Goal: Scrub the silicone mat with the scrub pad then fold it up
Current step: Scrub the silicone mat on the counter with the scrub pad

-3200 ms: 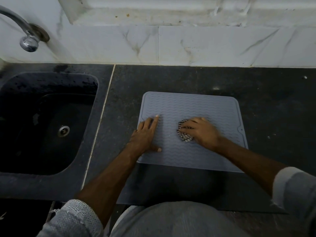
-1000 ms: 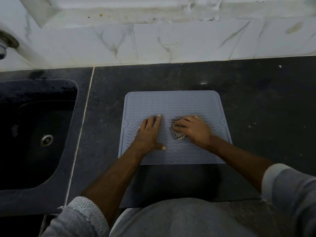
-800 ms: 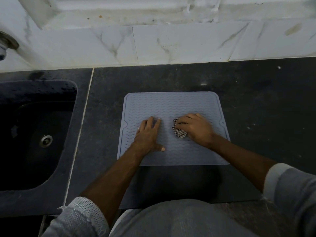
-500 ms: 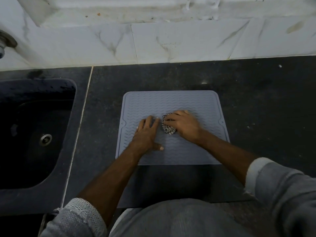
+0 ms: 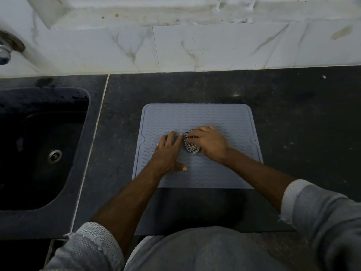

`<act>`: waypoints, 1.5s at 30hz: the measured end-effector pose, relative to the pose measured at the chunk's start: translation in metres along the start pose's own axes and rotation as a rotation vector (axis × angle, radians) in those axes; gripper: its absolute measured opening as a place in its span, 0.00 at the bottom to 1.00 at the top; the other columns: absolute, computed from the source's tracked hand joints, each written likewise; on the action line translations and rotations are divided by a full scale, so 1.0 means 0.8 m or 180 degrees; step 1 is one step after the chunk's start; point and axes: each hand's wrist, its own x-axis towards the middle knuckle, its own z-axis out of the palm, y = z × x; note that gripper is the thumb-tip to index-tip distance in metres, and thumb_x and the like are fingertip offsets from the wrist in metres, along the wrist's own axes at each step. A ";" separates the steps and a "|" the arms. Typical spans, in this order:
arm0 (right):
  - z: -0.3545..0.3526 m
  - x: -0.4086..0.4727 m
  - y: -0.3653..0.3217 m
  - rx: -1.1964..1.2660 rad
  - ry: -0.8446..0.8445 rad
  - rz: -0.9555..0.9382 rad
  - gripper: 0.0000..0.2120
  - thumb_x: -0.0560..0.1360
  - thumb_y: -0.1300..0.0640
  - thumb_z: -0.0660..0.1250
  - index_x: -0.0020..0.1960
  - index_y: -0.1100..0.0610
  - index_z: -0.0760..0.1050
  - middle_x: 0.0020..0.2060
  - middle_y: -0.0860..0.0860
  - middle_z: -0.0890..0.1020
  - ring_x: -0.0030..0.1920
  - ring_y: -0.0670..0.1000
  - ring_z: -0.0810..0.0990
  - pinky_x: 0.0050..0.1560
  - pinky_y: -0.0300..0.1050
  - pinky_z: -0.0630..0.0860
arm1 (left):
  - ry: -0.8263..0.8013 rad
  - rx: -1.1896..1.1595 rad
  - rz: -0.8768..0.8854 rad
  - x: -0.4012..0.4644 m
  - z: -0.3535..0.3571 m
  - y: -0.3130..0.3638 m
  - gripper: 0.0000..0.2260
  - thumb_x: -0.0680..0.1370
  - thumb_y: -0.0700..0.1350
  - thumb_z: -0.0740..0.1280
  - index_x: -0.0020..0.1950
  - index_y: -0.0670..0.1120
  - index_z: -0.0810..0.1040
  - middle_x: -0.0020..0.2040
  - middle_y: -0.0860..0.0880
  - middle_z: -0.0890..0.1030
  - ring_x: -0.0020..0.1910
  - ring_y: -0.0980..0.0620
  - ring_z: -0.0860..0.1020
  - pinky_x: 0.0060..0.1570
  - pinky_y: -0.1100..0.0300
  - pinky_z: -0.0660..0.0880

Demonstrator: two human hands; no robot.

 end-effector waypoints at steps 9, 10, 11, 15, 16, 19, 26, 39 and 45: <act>-0.007 -0.073 0.055 -0.0007 0.0165 0.0256 0.22 0.66 0.65 0.72 0.59 0.56 0.78 0.59 0.54 0.79 0.59 0.60 0.75 0.58 0.57 0.68 | 0.0022 -0.0018 0.0072 -0.001 0.002 -0.003 0.54 0.68 0.57 0.75 0.78 0.51 0.38 0.77 0.47 0.37 0.75 0.41 0.38 0.72 0.41 0.48; -0.008 -0.069 0.052 0.0023 0.0182 0.0316 0.20 0.68 0.64 0.71 0.60 0.56 0.78 0.59 0.54 0.79 0.60 0.59 0.74 0.58 0.56 0.67 | 0.0029 -0.0012 0.0075 -0.001 0.001 -0.003 0.54 0.67 0.57 0.75 0.78 0.51 0.38 0.77 0.47 0.38 0.75 0.41 0.39 0.72 0.41 0.48; -0.009 -0.064 0.047 0.0064 0.0227 0.0359 0.19 0.69 0.62 0.70 0.60 0.55 0.77 0.60 0.53 0.78 0.60 0.58 0.73 0.58 0.55 0.65 | 0.0044 -0.0005 0.0082 -0.001 0.001 -0.003 0.54 0.67 0.57 0.75 0.78 0.50 0.38 0.77 0.47 0.38 0.75 0.41 0.39 0.72 0.41 0.48; -0.007 -0.031 0.004 0.0223 0.0321 0.0261 0.20 0.71 0.56 0.69 0.62 0.53 0.75 0.62 0.51 0.76 0.63 0.56 0.70 0.60 0.52 0.62 | 0.0093 0.0015 0.0106 -0.001 0.000 -0.001 0.56 0.67 0.58 0.76 0.78 0.47 0.38 0.78 0.45 0.40 0.76 0.40 0.41 0.74 0.44 0.48; -0.004 -0.021 -0.012 0.0273 0.0298 0.0183 0.19 0.71 0.57 0.68 0.63 0.53 0.75 0.63 0.51 0.76 0.63 0.56 0.70 0.61 0.52 0.61 | 0.0081 0.0025 0.0102 -0.001 -0.001 -0.001 0.56 0.67 0.58 0.76 0.78 0.47 0.37 0.78 0.45 0.41 0.76 0.40 0.41 0.74 0.44 0.47; 0.006 -0.002 -0.046 0.0135 0.0102 -0.0059 0.19 0.73 0.58 0.66 0.63 0.50 0.74 0.66 0.49 0.73 0.65 0.56 0.67 0.61 0.51 0.60 | 0.0040 0.0066 0.0097 0.000 0.000 0.001 0.57 0.67 0.59 0.76 0.77 0.46 0.37 0.78 0.44 0.40 0.76 0.40 0.41 0.74 0.43 0.47; -0.004 -0.065 0.018 -0.0213 0.0094 -0.0208 0.23 0.67 0.61 0.73 0.60 0.52 0.76 0.61 0.52 0.77 0.61 0.57 0.73 0.57 0.55 0.68 | 0.0071 0.0001 0.0097 -0.003 -0.001 -0.001 0.56 0.67 0.59 0.75 0.77 0.46 0.36 0.78 0.46 0.40 0.76 0.41 0.41 0.74 0.45 0.46; 0.004 -0.015 -0.039 -0.0021 0.0134 -0.0144 0.19 0.72 0.59 0.67 0.62 0.51 0.74 0.64 0.50 0.74 0.64 0.57 0.69 0.60 0.54 0.64 | 0.0027 0.0031 0.0060 -0.005 -0.005 0.005 0.57 0.67 0.58 0.76 0.77 0.46 0.36 0.78 0.45 0.40 0.76 0.40 0.40 0.73 0.45 0.45; -0.001 -0.079 0.018 -0.0244 0.0079 -0.0204 0.24 0.63 0.60 0.76 0.58 0.53 0.78 0.58 0.53 0.79 0.59 0.57 0.75 0.56 0.55 0.71 | 0.0119 0.0024 0.0149 -0.005 -0.005 0.001 0.56 0.67 0.58 0.76 0.77 0.46 0.36 0.78 0.46 0.42 0.76 0.42 0.43 0.73 0.45 0.48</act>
